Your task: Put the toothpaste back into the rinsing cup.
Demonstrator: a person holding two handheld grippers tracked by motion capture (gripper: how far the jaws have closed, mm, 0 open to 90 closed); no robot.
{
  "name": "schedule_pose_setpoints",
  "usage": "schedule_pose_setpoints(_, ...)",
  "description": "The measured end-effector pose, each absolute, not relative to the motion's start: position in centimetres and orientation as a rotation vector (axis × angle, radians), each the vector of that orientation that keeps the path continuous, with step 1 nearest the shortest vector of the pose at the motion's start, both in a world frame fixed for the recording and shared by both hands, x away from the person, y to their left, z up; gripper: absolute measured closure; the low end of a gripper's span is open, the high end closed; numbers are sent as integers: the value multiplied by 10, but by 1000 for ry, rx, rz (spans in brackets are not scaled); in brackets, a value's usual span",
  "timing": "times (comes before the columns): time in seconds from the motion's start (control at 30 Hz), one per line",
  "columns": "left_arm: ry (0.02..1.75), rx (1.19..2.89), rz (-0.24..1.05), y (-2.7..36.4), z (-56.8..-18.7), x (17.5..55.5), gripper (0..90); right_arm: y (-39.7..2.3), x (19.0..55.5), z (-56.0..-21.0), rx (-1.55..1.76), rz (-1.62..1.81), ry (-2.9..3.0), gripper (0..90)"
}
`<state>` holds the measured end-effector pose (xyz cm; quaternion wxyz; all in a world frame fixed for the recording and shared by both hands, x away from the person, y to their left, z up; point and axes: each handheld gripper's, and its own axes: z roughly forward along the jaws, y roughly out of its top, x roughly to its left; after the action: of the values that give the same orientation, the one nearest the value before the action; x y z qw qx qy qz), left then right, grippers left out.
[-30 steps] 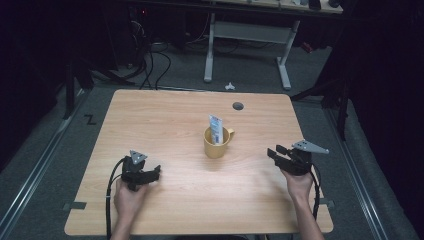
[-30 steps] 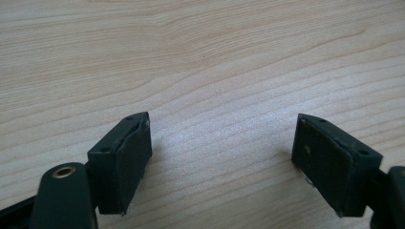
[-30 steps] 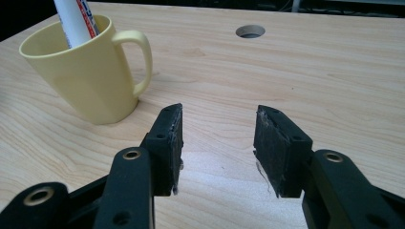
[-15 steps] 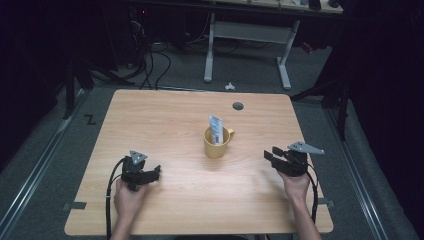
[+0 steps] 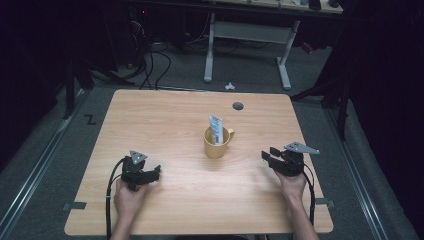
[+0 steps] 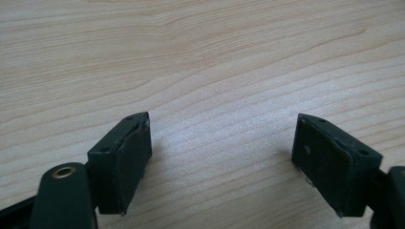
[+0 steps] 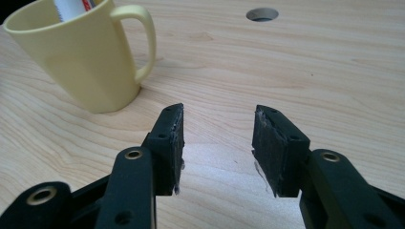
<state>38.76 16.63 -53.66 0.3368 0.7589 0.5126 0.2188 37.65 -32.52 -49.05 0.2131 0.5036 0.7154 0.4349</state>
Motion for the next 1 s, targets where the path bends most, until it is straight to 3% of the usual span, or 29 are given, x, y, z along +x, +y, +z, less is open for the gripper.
schedule_pose_setpoints(1.0, 1336, 1978, 570, 166, -537, 388, 216, -315, 392, -522, 1440, 1085, 2063, 529)
